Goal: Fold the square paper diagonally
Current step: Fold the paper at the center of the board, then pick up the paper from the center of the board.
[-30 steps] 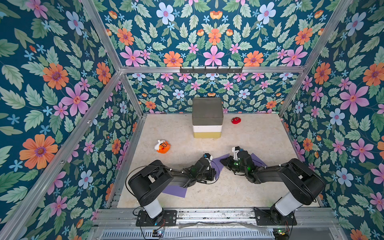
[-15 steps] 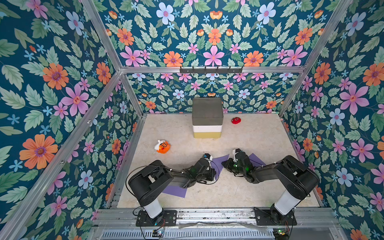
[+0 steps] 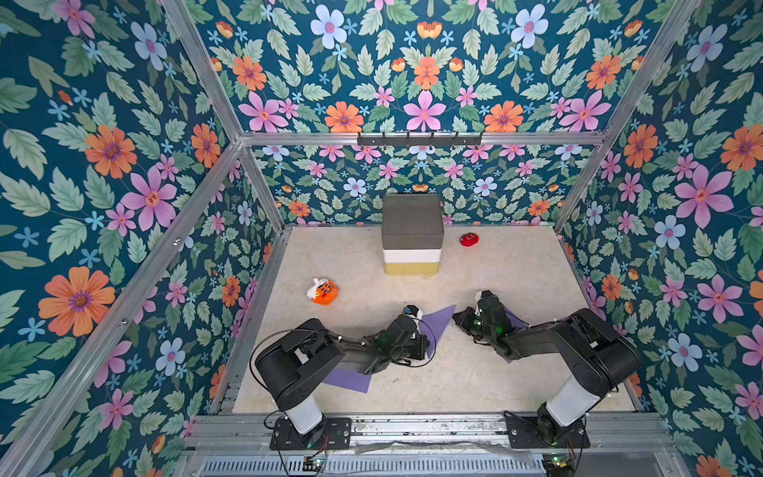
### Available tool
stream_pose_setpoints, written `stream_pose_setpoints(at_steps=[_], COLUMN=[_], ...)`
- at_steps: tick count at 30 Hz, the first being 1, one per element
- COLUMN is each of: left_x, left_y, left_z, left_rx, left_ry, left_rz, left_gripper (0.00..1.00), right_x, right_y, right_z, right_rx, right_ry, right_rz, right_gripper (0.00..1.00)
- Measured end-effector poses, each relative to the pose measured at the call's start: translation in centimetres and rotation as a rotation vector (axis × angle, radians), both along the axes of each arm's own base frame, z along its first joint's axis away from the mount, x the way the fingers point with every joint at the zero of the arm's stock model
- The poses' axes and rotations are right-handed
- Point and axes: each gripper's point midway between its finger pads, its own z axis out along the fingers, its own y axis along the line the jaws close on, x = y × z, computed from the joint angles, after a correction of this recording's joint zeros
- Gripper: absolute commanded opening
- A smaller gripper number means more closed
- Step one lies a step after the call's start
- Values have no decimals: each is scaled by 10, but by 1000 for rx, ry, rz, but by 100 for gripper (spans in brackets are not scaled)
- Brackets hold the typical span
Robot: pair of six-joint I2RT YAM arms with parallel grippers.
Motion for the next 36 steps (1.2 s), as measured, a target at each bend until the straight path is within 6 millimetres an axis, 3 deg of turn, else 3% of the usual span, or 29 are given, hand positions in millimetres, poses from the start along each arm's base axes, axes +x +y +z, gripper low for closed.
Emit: stream_pose_setpoints(at_steps=[4,8,14,20,26,36], left_x=[-1,0,1,1,1,0], left_y=[1,0,-2,-2,-3,-3], left_z=[-1,0,2,2,2,-1], left_rx=[2,0,-3,-1,-3,0], left_ry=[0,-3,-4,-3,-5,-3], left_rz=[1,1,0,0,-2,-3], left_gripper=[0,0,0,0,0,0], right_x=[11,14,10,2,4,-1], right_y=[-12,-24,-13,9,24,0], right_z=[1,13,42,49,39,13], right_rx=[-30,-68,-27,25,30,-33], right_ry=[-1,-18,-81,-86,-64,-20], right_rz=[-23,-37,38,123,158,77], right_gripper=[4,11,21,26,32,39])
